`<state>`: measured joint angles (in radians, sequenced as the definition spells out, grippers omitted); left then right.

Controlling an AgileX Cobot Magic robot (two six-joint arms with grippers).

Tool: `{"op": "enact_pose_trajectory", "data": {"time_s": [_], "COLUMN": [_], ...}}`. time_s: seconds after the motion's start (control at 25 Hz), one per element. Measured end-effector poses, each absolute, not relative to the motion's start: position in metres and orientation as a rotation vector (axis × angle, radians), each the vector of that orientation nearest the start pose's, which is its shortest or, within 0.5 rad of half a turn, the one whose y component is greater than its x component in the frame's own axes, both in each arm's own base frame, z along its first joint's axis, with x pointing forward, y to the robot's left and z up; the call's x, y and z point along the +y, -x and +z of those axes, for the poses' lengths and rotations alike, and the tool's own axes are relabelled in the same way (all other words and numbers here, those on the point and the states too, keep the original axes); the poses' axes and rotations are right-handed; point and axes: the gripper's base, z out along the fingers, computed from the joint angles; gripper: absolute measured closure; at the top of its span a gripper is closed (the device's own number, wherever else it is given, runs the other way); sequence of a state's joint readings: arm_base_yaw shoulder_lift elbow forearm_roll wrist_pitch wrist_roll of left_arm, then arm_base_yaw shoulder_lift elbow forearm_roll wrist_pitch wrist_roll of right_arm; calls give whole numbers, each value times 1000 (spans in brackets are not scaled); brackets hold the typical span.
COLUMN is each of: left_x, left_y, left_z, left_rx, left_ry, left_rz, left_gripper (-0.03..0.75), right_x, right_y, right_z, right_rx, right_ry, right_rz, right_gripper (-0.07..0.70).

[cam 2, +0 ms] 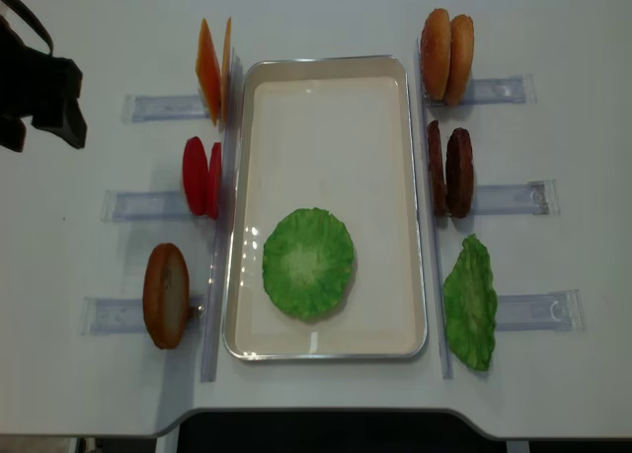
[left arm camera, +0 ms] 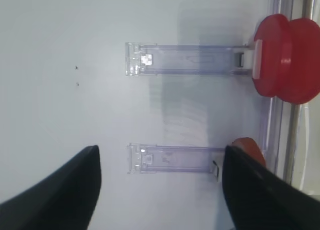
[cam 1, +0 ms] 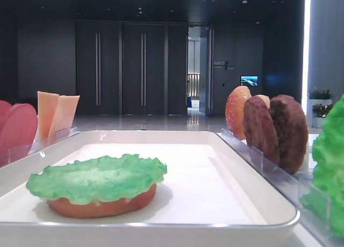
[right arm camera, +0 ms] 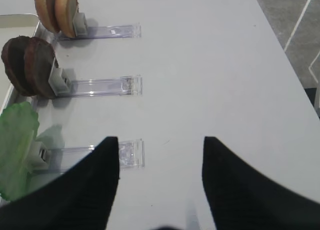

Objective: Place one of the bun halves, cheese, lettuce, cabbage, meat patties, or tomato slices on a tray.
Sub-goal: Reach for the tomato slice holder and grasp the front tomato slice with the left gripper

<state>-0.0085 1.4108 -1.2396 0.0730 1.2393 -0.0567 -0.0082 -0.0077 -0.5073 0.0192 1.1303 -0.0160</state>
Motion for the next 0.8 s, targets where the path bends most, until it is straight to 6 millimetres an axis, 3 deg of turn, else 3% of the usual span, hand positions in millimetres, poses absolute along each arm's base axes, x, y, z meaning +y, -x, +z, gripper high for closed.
{"op": "enact_pose_trajectory", "data": {"time_s": [0.56, 0.8], "left_x": [-67, -87], "left_y": [-261, -257], "left_z": [323, 323], "left_rx": [2837, 2798], "left_ry": [53, 90], "left_rz": [76, 94], "left_gripper": [139, 139], "right_x": [2, 2], "right_y": [10, 10], "right_z": [274, 274], "right_rx": [2099, 2099], "right_ry": [10, 10], "right_rz": [8, 8], "right_gripper": [269, 269]}}
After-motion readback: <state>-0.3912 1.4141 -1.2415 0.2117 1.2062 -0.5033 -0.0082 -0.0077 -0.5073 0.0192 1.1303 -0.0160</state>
